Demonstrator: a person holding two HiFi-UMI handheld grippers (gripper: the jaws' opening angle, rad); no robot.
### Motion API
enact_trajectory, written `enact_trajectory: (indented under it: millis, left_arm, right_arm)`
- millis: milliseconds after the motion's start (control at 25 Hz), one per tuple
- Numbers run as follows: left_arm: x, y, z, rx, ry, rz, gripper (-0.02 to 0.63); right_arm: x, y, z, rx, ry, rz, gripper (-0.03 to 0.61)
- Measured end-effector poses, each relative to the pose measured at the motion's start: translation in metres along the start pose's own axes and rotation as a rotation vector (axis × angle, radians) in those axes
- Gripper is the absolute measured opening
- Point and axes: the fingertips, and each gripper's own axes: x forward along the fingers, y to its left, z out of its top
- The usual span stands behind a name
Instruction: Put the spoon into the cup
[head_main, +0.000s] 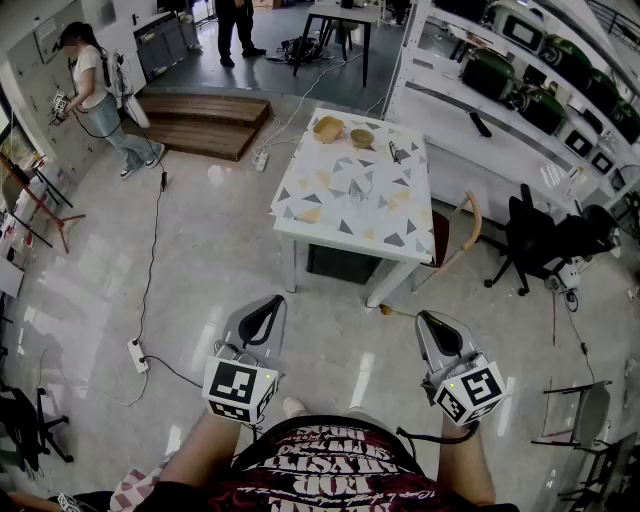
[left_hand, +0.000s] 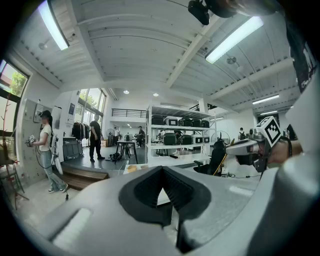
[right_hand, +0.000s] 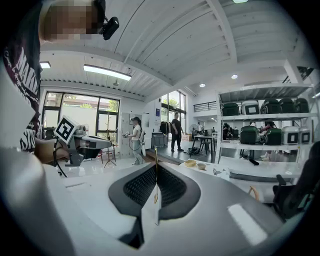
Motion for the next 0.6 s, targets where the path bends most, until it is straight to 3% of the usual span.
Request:
enact_trajectory:
  millis: [160, 600]
  left_arm:
    - [-0.008, -0.001, 0.006, -0.001, -0.03, -0.004, 0.001]
    - [-0.011, 0.001, -0.008, -0.019, -0.003, -0.03, 0.001]
  right_arm:
    - [-0.006, -0.001, 0.0, 0.023, -0.011, -0.012, 0.034]
    - [-0.029, -0.007, -0.005, 0.048, 0.002, -0.088, 0.034]
